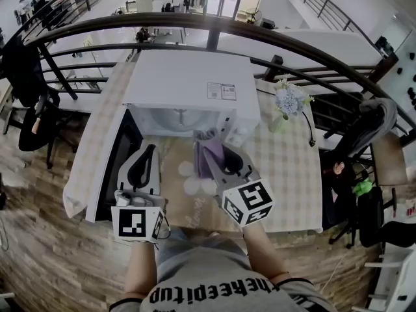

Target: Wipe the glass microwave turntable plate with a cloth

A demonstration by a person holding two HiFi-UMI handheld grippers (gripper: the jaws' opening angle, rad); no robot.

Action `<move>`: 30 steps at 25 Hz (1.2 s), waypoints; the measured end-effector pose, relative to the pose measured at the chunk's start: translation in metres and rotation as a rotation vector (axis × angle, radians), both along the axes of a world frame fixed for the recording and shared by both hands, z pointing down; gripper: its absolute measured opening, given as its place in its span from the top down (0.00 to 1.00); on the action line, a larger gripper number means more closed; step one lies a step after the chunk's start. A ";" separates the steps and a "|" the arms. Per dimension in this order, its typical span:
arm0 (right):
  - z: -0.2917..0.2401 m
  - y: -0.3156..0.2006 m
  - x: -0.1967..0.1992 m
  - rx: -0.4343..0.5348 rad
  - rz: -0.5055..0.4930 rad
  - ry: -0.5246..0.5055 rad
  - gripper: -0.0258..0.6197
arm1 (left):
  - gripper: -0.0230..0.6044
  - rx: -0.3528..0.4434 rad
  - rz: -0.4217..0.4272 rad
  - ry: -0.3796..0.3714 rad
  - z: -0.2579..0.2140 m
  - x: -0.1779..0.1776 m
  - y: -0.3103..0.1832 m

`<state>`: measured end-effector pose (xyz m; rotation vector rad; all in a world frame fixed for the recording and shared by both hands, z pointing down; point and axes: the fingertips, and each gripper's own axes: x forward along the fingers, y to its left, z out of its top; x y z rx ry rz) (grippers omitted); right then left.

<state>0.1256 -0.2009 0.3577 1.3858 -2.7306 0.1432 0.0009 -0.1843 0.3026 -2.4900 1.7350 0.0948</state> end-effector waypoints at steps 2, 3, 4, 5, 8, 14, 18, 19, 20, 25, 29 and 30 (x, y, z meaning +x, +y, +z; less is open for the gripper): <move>-0.009 0.006 0.003 0.027 -0.002 0.007 0.81 | 0.95 0.002 -0.010 0.000 -0.003 0.000 0.003; -0.014 0.008 0.004 0.037 -0.004 0.006 0.81 | 0.95 0.002 -0.014 0.000 -0.004 0.000 0.004; -0.018 0.011 0.006 0.046 -0.006 0.001 0.81 | 0.95 0.002 -0.018 0.000 -0.005 0.000 0.006; -0.022 0.013 0.008 0.054 -0.007 -0.006 0.81 | 0.95 0.003 -0.021 -0.001 -0.005 0.001 0.007; -0.035 0.020 0.016 0.082 -0.002 -0.025 0.81 | 0.95 0.008 -0.026 -0.005 -0.008 0.005 0.012; -0.058 0.031 0.033 0.154 0.040 -0.036 0.81 | 0.95 0.018 -0.032 -0.011 -0.012 0.012 0.021; -0.065 0.037 0.042 0.174 0.057 -0.045 0.81 | 0.95 0.024 -0.037 -0.013 -0.014 0.015 0.027; -0.066 0.039 0.043 0.178 0.062 -0.045 0.81 | 0.95 0.026 -0.038 -0.013 -0.015 0.016 0.028; -0.067 0.040 0.045 0.183 0.068 -0.046 0.81 | 0.95 0.027 -0.040 -0.013 -0.015 0.016 0.030; -0.070 0.046 0.055 0.202 0.092 -0.050 0.81 | 0.95 0.036 -0.041 -0.014 -0.017 0.021 0.035; -0.073 0.051 0.063 0.215 0.106 -0.051 0.81 | 0.95 0.037 -0.040 -0.017 -0.018 0.027 0.038; -0.075 0.052 0.065 0.219 0.108 -0.051 0.81 | 0.95 0.038 -0.039 -0.018 -0.018 0.029 0.038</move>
